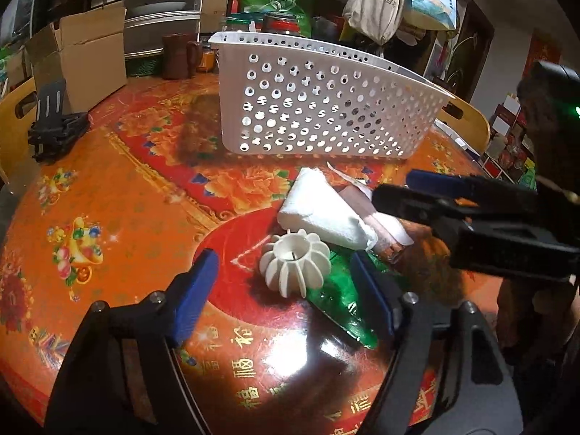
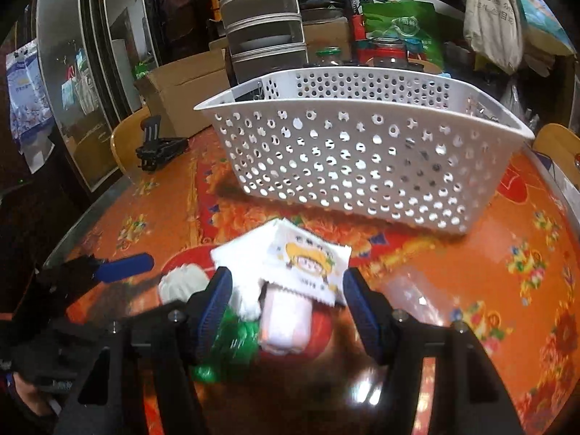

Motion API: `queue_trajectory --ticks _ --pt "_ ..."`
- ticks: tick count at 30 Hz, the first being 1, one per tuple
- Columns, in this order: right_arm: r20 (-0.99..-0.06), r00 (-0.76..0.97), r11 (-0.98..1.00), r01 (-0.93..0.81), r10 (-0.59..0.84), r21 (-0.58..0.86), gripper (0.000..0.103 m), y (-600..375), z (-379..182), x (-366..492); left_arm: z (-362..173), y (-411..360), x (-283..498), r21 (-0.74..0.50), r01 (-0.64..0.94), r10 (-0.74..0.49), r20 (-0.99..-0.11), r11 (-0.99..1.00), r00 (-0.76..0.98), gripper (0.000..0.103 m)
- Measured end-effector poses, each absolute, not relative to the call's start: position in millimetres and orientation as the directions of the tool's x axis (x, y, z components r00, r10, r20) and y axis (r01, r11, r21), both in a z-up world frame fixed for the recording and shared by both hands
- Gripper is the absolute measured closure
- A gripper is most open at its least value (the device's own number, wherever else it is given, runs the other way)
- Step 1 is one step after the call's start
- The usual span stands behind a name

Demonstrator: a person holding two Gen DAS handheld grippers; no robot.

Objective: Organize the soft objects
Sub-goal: 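Grasp the cartoon sachet with the right tool while the left tool reaches the ribbed cup, then lift the sachet with the right tool while the left tool grips the white ribbed cup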

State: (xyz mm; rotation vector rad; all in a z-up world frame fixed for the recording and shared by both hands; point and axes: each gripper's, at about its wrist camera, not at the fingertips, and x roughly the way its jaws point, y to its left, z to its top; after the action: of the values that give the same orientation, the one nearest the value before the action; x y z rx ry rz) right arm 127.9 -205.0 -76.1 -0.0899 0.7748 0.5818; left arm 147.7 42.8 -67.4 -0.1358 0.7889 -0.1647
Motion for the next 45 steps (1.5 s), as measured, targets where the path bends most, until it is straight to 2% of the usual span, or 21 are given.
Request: queue_trajectory --ticks 8,13,22,24,26,28,30,34,45 --pt "-0.723 0.544 0.840 -0.534 0.427 0.094 0.040 -191 -83 143 -72 43 151 -0.185 0.098 -0.201 -0.701 0.978 0.684 0.030" --pt "-0.743 0.515 0.838 -0.535 0.426 0.109 0.063 -190 -93 150 -73 42 153 -0.184 0.105 -0.206 -0.703 0.977 0.681 0.030" --pt "-0.725 0.531 0.843 -0.522 0.439 0.128 0.089 -202 -91 148 -71 37 154 -0.177 0.123 -0.212 -0.697 0.977 0.685 0.030" --pt "-0.714 0.541 0.847 -0.513 0.444 0.138 0.091 -207 -88 147 -70 35 154 -0.175 0.130 -0.216 -0.695 0.976 0.685 0.034" --pt "-0.707 0.541 0.847 -0.508 0.456 0.157 0.091 -214 -85 146 -71 34 155 -0.178 0.137 -0.223 -0.696 0.974 0.683 0.043" --pt "-0.701 0.547 0.849 -0.502 0.457 0.162 0.093 -220 -83 144 -72 34 156 -0.184 0.142 -0.231 -0.700 0.973 0.675 0.056" --pt "-0.693 0.555 0.853 -0.494 0.459 0.169 0.094 -225 -81 143 -73 34 155 -0.189 0.141 -0.234 -0.699 0.972 0.675 0.063" --pt "-0.681 0.563 0.853 -0.489 0.468 0.182 0.098 -235 -79 140 -73 34 153 -0.188 0.140 -0.232 -0.694 0.972 0.682 0.063" --pt "-0.632 0.595 0.847 -0.491 0.498 0.205 0.099 -262 -67 125 -59 37 140 -0.178 0.134 -0.219 -0.652 0.975 0.726 0.063"
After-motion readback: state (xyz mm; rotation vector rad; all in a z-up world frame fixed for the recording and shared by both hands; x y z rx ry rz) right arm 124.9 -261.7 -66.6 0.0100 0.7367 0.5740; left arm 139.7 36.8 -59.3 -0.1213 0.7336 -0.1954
